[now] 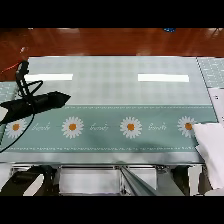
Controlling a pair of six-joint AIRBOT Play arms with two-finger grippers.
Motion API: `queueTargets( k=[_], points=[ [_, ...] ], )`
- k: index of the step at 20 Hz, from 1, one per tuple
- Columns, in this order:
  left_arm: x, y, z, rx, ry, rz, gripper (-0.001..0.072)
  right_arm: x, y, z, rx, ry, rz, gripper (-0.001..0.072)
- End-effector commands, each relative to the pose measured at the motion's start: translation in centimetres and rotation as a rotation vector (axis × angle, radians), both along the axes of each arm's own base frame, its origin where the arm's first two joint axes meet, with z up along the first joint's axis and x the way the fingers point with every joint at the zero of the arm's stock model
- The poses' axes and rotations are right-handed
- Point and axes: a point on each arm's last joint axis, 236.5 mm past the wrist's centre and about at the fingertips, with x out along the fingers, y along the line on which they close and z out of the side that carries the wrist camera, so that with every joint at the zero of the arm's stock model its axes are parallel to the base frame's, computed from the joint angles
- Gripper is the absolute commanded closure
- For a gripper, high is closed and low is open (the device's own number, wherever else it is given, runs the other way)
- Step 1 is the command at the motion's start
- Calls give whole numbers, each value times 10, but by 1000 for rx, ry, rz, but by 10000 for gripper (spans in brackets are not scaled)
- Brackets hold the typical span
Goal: Fold the shirts.
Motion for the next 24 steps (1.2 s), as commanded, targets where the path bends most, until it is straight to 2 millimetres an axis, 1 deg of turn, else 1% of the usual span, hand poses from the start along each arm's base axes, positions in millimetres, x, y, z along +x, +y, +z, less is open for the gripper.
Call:
queueTargets(
  k=[1,2,3,4,5,6,7,8,9,10,11,12,13,14,15,16,17,18,21,22,24],
  points=[
    [29,15,30,6,-81,55,683,67,-26,23,-168,-213,128,474],
    [42,22,51,6,-122,72,683,109,-26,42,-207,-352,207,574],
    [56,27,77,5,-171,87,683,162,-15,69,-237,-528,333,676],
    [69,30,104,3,-224,94,684,214,9,99,-249,-696,488,692],
    [82,30,137,-1,-286,94,684,256,43,124,-233,-818,627,692],
    [92,26,166,-4,-337,80,684,293,89,145,-214,-899,801,692],
    [99,16,193,-6,-375,45,684,319,136,158,-209,-933,961,692],
    [104,3,209,-5,-385,-5,684,341,185,162,-222,-939,1117,692],
    [105,-12,213,11,-366,-73,684,356,228,158,-251,-915,1258,692],
    [105,-26,204,40,-322,-137,684,367,267,141,-279,-851,1384,692],
    [102,-36,178,84,-237,-193,685,373,295,111,-294,-749,1475,692],
    [97,-38,138,165,-135,-241,684,374,309,73,-299,-604,1544,692],
    [94,-30,92,257,-19,-243,685,369,311,29,-291,-418,1592,692],
    [93,-10,40,356,100,-187,684,360,298,-22,-266,-203,1576,693],
    [91,13,-5,411,210,-99,684,346,283,-66,-215,-32,1522,693],
    [79,28,-40,436,311,-69,683,332,272,-97,-150,80,1465,693],
    [71,34,-57,440,358,-67,683,328,271,-108,-118,104,1456,693],
    [68,40,-63,440,376,-59,684,332,270,-107,-137,98,1469,693],
    [72,47,-62,435,371,-36,683,337,258,-91,-212,80,1471,692],
    [72,48,-62,435,372,-35,683,335,254,-87,-227,88,1469,691],
    [70,48,-63,437,380,-38,683,331,252,-80,-231,88,1465,692]
  ],
)
